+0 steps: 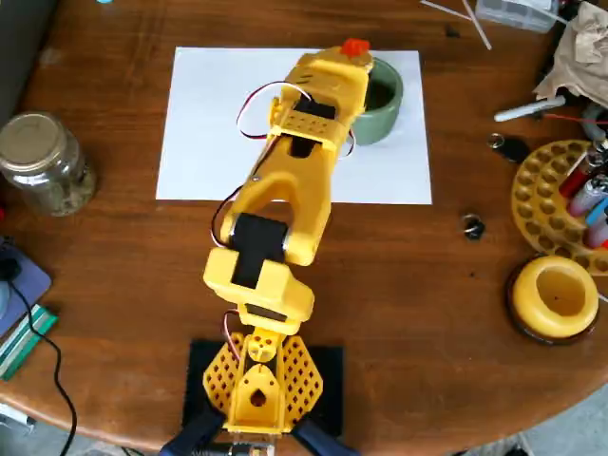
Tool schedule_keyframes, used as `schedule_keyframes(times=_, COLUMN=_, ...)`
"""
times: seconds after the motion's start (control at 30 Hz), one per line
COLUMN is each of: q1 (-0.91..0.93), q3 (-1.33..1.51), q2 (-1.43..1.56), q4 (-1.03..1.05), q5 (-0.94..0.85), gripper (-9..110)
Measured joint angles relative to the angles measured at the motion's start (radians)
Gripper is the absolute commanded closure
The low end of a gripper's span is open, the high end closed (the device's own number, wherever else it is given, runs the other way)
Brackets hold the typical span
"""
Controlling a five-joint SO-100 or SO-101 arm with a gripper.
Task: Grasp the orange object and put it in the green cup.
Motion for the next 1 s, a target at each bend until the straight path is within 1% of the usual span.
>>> schedule_keyframes(times=0.37, q1=0.018, q3=-0.009, q2=-0.112, q4=-0.115, q5=-0.018, gripper=102)
schedule_keyframes(times=0.83, q1=0.041, q3=-0.006, q2=-0.117, q4=-0.121, q5=-0.028, gripper=102)
schedule_keyframes(times=1.0, q1=0.041, q3=0.008, q2=-0.117, q4=-0.124, q5=-0.029, gripper=99)
